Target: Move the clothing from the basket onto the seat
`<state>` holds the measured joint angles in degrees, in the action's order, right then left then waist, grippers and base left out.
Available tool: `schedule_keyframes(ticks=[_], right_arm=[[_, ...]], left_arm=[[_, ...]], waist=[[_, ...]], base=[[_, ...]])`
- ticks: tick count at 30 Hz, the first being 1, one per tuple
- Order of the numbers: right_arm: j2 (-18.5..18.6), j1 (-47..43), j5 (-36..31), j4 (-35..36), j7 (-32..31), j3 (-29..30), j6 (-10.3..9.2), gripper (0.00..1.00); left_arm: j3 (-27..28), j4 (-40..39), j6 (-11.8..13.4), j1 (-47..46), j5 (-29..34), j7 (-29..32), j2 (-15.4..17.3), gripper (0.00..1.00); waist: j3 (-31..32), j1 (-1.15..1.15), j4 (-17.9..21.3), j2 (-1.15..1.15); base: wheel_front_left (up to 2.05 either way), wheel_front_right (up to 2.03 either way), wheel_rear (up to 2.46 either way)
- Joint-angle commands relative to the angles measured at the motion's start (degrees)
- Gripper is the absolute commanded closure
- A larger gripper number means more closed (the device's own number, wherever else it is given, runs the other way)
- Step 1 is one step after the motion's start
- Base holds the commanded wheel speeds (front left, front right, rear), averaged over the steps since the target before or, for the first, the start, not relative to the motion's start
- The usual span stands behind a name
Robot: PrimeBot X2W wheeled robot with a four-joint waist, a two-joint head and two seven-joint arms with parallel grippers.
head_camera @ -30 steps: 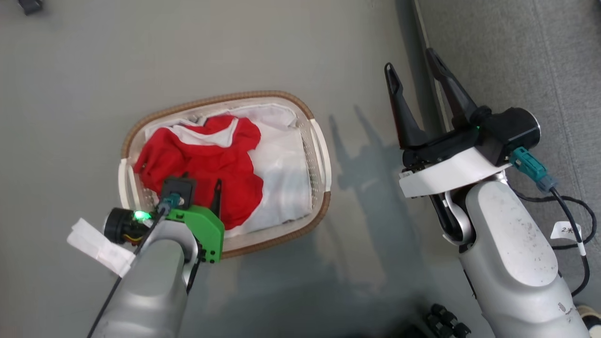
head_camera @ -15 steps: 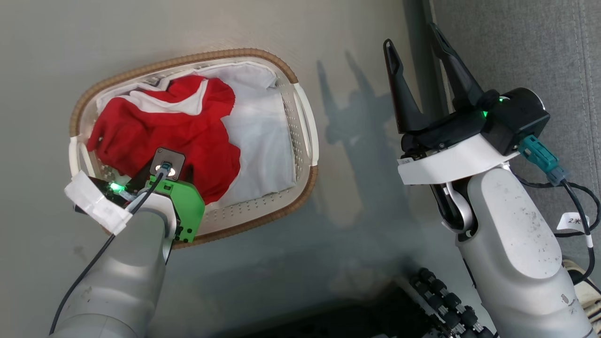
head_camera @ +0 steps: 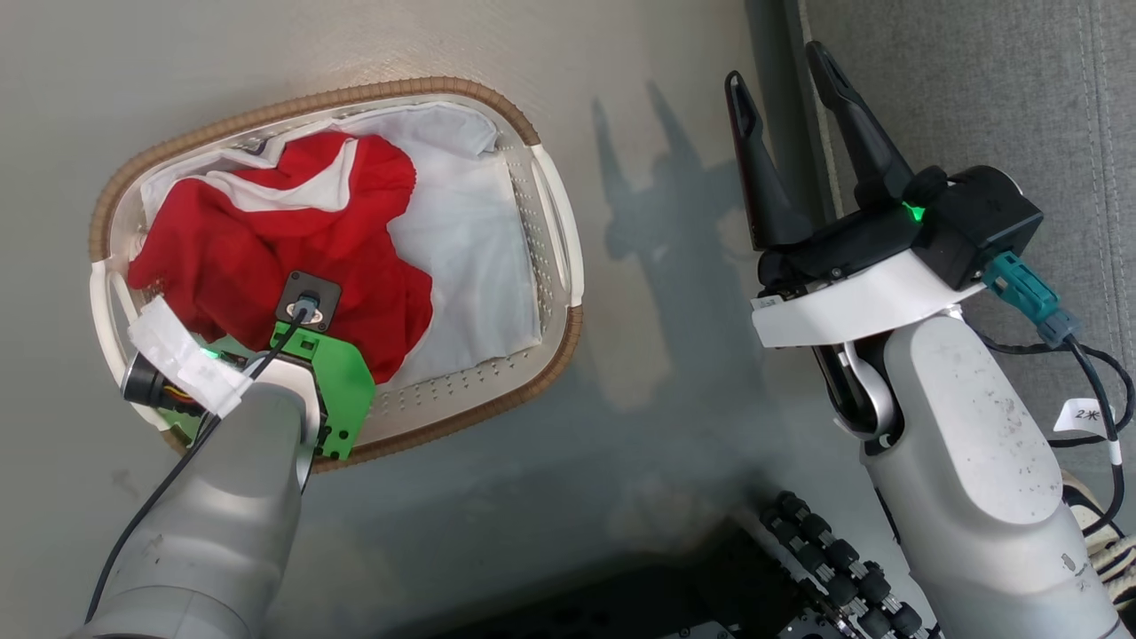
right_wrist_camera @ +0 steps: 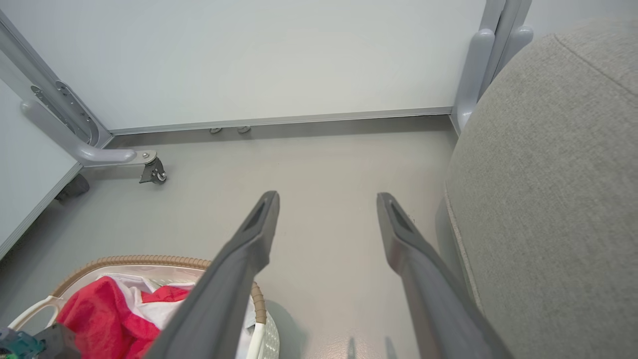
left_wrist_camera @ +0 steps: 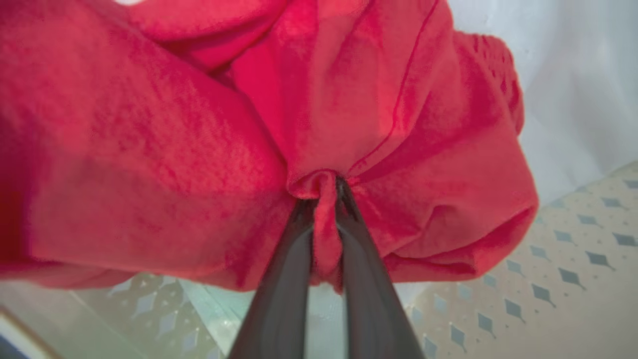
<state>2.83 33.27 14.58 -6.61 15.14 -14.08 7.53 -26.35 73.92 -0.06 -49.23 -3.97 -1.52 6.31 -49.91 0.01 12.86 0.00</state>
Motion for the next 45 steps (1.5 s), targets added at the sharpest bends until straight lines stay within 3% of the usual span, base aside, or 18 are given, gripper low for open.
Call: schedule_keyframes(ticks=[1,13,18,24,37,45], right_arm=[[0.2,0.0,0.2,-0.2,0.0,0.2,-0.08,0.00],[0.2,-3.9,1.2,-3.1,0.0,1.1,-0.08,0.00],[0.2,-7.3,1.9,-4.9,0.0,2.0,-0.08,0.00],[0.2,-12.0,1.5,-6.9,0.0,1.9,-0.08,0.00],[0.2,-19.2,0.0,-10.1,0.0,0.5,-0.08,0.00],[0.2,-24.4,-0.4,-11.2,0.0,1.3,-0.08,0.00]], left_arm=[[-0.2,0.0,-0.4,0.4,-0.4,-0.8,0.4,1.00],[1.1,-0.7,-1.4,4.5,-4.3,-12.0,-2.4,1.00],[1.1,-3.1,-1.8,8.4,-5.6,-13.6,-2.9,1.00],[2.2,-13.9,-2.1,16.5,-8.4,-13.7,-3.2,1.00],[5.2,-33.4,-1.3,28.4,-7.7,-13.6,-3.3,1.00],[7.6,-42.1,-3.4,32.0,-7.2,-13.6,-3.3,1.00]], waist=[[0.9,-0.01,-0.1,0.00],[11.4,-0.01,-2.0,0.00],[17.3,-0.01,-3.6,0.00],[25.2,-0.01,-5.8,0.00],[37.4,-0.01,-8.5,0.00],[44.3,-0.01,-9.7,0.00]], base=[[0.00,0.00,0.00],[0.00,0.00,0.00],[0.00,0.00,0.00],[0.00,0.00,0.00],[0.00,0.00,0.00],[0.00,0.00,0.00]])
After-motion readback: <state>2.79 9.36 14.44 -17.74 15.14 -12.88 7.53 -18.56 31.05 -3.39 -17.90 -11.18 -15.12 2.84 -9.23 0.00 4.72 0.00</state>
